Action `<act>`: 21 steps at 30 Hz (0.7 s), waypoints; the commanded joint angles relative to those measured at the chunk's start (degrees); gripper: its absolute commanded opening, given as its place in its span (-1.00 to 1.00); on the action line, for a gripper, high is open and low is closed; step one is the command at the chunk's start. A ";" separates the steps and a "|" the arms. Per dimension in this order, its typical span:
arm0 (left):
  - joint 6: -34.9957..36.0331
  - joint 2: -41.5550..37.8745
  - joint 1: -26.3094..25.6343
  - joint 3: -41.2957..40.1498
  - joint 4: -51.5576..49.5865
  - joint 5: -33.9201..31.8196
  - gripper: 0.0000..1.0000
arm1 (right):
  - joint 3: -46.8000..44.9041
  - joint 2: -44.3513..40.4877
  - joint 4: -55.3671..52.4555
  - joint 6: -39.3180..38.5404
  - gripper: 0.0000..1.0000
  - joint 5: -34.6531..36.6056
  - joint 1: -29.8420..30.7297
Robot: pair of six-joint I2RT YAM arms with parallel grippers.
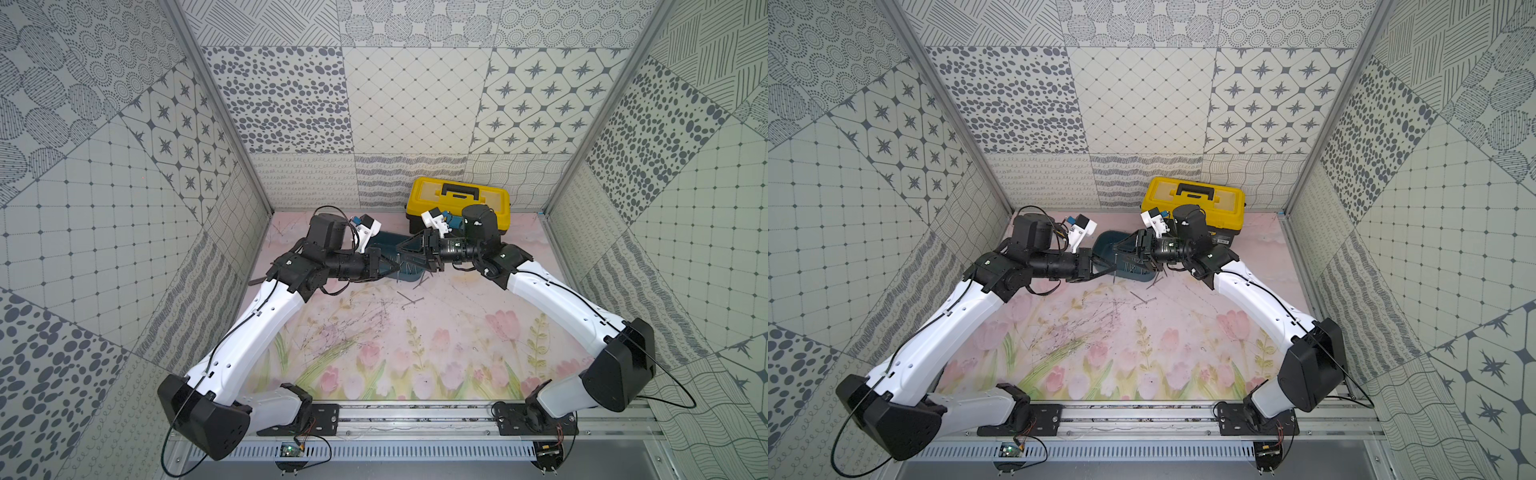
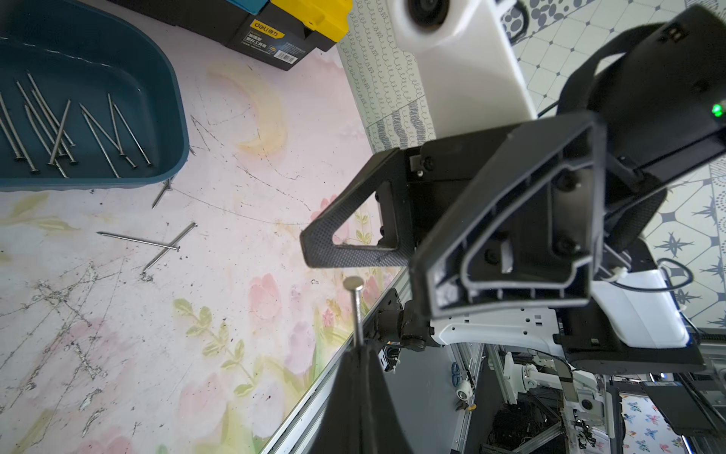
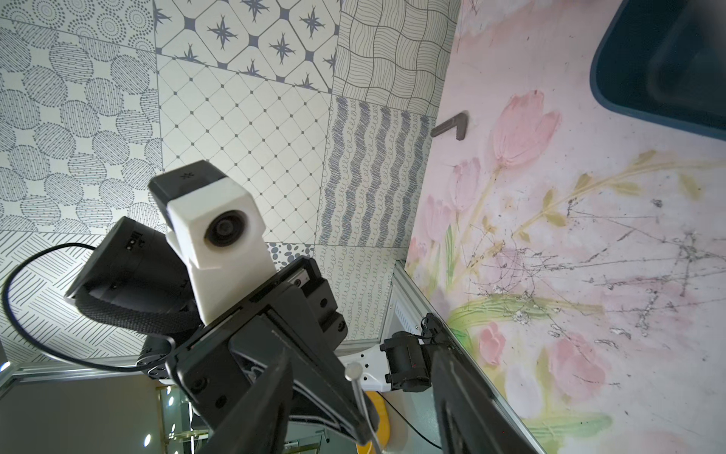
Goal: Put the nails on the desktop into the storage box
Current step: Pick up the nail from the center of the board.
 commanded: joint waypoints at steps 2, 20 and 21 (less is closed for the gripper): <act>2.33 -0.53 -0.13 0.63 -0.59 -0.28 -1.00 | 1.63 1.45 1.53 0.41 0.20 2.24 0.12; 3.30 1.49 -0.01 1.75 -1.75 0.04 -1.00 | 2.72 2.60 3.44 0.16 -0.08 1.82 2.36; 3.35 1.61 -0.03 1.91 -1.74 0.04 -1.00 | 2.48 2.49 3.23 0.22 -0.08 1.61 2.35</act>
